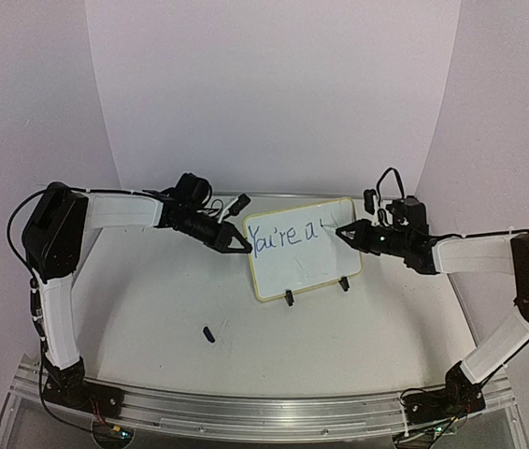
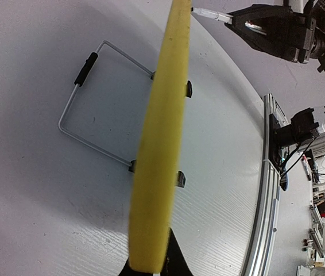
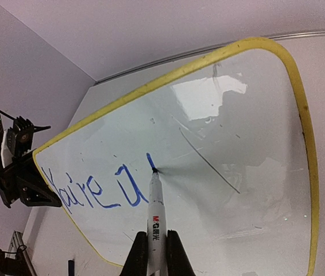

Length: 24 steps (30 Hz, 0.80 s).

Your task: Write a sentence on the whiteboard

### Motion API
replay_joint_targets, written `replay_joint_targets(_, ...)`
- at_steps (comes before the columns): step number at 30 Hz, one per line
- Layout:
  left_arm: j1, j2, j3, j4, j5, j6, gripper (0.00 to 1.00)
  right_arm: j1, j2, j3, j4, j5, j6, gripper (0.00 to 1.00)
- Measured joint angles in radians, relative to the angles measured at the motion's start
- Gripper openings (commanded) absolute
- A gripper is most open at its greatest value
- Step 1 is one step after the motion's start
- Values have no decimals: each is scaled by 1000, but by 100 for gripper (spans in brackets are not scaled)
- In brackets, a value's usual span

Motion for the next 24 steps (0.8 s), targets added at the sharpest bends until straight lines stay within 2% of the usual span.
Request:
replay_joint_targets(8,0,0,5,-8,0,0,0,0,-16,-63,-4,1,12,0)
replay_joint_targets(24,-2,0,5,-10,-1,1,0,0,-26,-11,-2,46,19,0)
